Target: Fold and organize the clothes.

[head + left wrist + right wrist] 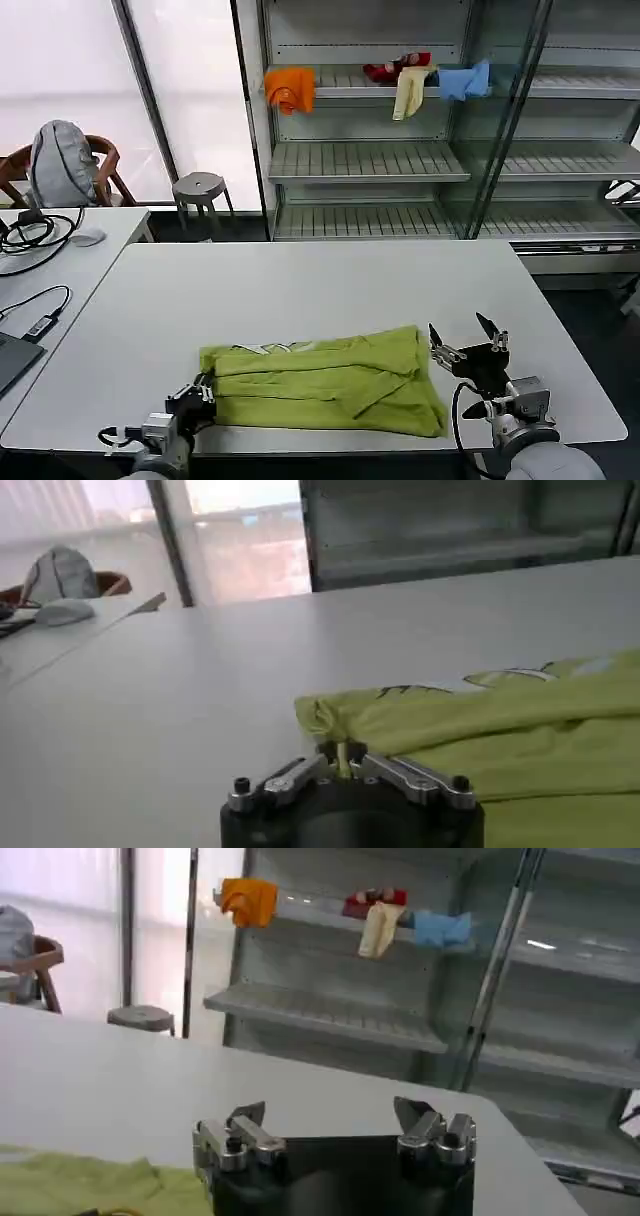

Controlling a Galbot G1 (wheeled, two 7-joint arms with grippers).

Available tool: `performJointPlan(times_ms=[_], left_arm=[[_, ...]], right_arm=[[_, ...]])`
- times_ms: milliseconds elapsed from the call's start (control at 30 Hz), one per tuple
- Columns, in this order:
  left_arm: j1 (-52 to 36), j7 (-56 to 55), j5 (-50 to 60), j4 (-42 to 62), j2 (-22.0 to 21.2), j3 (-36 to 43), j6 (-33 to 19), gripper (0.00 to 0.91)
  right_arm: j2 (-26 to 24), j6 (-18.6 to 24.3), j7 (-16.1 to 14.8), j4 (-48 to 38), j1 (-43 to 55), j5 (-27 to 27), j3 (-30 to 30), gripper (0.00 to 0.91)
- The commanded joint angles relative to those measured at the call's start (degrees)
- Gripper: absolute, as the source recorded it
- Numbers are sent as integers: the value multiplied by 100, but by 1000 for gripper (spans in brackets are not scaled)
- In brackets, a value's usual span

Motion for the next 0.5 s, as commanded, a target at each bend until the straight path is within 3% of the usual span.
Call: performJointPlan(times_ms=[33,133,267,500], left_arm=[[37,987,183,146,539,-2250,303,20],[-2,1188,239,314,704,-2849,343,10],[-131,1224,261,205,818,-3037,344,10],[125,1256,11,-1003,360,-2152,589,20]], right_arm=[[7,-7,5,-18,37,-15,-1,907],[1,0,4,-32,50,-16,-8,907],[-20,1,4,-27,66,-22,-14,907],[-26,9,7,-17,20,-52,33,907]])
